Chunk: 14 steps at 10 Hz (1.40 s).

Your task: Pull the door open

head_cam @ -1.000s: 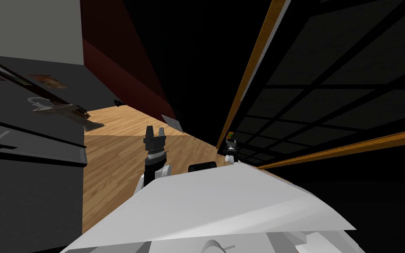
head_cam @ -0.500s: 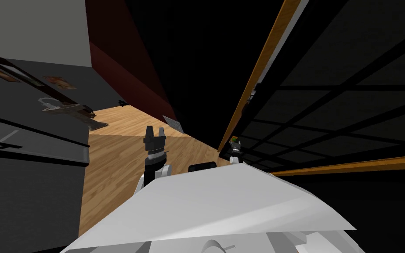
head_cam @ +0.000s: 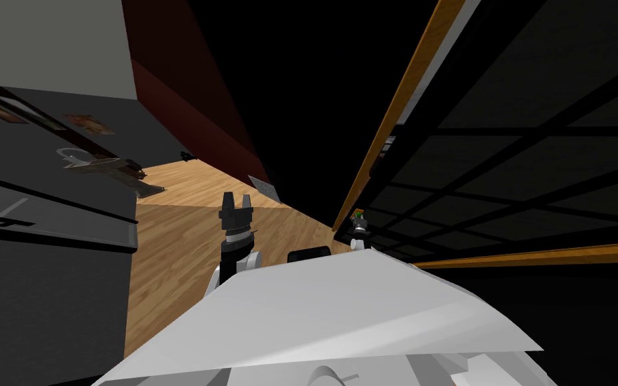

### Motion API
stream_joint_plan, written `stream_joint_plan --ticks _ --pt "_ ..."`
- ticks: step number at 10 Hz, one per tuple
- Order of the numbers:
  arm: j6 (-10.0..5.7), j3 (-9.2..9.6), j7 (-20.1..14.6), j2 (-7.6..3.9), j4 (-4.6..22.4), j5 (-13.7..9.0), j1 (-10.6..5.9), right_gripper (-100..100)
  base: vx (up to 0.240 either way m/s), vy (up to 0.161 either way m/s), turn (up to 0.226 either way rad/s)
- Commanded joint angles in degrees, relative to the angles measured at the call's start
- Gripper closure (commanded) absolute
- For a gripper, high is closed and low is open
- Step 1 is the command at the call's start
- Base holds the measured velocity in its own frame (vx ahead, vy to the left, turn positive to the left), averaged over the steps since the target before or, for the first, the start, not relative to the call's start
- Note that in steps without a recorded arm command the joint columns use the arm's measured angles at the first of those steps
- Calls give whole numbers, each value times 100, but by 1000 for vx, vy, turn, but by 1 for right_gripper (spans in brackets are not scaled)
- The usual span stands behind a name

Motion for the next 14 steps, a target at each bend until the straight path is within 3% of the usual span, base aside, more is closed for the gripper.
stream_joint_plan --ticks 1,5,11,12,14 --pt "-11 -2 -5 1 -5 -2 0 100 -6 2 0" --pt "6 209 -184 -65 -65 122 39 100 -129 -2 58" --pt "10 644 -571 -211 -206 380 117 100 -244 -6 83" --pt "20 593 -517 -200 -194 351 123 100 -110 11 21" --pt "-16 787 -694 -279 -241 461 198 100 -195 1 72"
